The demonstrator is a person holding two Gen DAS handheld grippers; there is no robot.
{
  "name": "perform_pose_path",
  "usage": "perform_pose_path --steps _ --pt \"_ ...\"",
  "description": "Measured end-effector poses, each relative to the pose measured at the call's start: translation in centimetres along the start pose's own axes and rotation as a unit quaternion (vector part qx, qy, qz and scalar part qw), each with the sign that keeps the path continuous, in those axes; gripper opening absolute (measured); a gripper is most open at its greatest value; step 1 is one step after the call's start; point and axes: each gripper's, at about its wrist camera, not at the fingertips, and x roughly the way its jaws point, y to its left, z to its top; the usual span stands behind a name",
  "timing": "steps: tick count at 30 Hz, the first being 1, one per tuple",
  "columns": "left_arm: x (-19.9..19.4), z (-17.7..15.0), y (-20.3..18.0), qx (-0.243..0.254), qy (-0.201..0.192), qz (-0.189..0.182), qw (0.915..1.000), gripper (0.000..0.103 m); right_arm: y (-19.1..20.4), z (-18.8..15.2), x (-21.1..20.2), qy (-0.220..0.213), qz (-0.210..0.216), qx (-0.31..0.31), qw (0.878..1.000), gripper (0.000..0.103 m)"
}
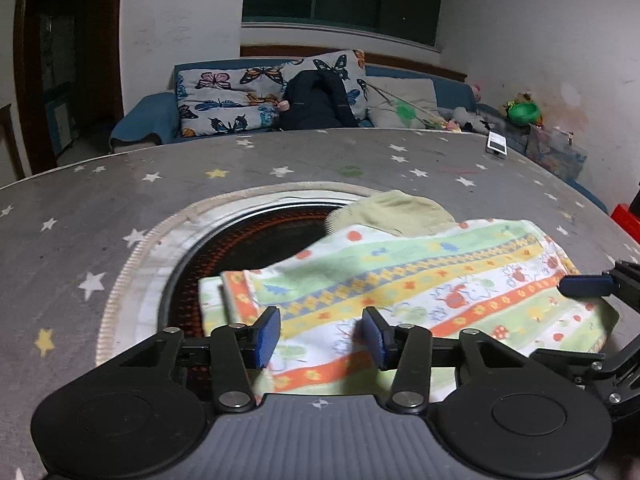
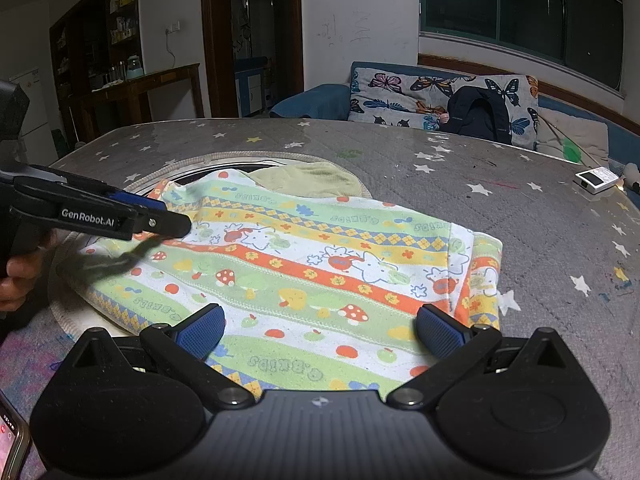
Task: Fold clothes
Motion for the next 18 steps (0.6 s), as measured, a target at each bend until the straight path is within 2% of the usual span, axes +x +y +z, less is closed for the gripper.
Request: perform_pose_path --steps 8,9,13,18 --pt "-0.4 0.0 1.3 0.001 -0.008 0.051 0.9987 0.047 0.0 0.0 0.0 0.0 0.0 0.0 1.0 0.103" --pt "-0.3 -0.1 1.5 0.003 -0.007 0.068 0.9977 0.047 0.0 0.0 -0.1 0.0 0.0 0.0 1.0 0.103" --pt "-0.5 0.0 3.4 -0.031 -0.003 0.061 0.9977 0.047 -0.1 0.0 -0.1 0.0 0.0 0.0 1.0 0.103" --pt "-1.1 0.8 2.7 -0.023 -0.022 0.048 0.9983 0.047 -0.2 0.0 -0.1 0.0 0.0 0.0 1.0 0.103"
